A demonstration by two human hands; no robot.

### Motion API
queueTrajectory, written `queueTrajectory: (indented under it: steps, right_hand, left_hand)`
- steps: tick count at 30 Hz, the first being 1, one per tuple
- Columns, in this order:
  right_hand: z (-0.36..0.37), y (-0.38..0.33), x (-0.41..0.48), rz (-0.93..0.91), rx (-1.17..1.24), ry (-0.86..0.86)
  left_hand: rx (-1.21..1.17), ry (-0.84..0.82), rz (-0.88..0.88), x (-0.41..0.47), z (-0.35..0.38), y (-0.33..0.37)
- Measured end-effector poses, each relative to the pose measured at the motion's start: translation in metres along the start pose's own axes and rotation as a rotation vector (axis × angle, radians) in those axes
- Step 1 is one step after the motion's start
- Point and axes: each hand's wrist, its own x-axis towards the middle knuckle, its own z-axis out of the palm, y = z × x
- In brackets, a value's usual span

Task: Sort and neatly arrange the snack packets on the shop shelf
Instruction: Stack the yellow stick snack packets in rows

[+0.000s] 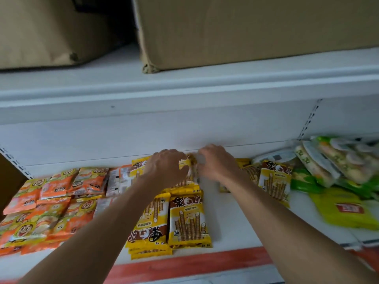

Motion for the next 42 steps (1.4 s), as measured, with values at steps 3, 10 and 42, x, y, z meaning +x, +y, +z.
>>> queueTrajectory:
  steps: [3, 10, 42]
  right_hand:
    - [-0.012, 0.04, -0.022, 0.076, -0.025, 0.017]
    - [-0.023, 0.125, -0.076, 0.159, -0.046, 0.195]
    - [0.0, 0.184, -0.159, 0.277, 1.055, 0.432]
  left_hand:
    - [-0.021, -0.003, 0.034, 0.011, 0.014, 0.039]
    - [-0.026, -0.154, 0.114, 0.029, 0.062, 0.123]
    - [-0.1, -0.117, 0.12, 0.005, 0.115, 0.189]
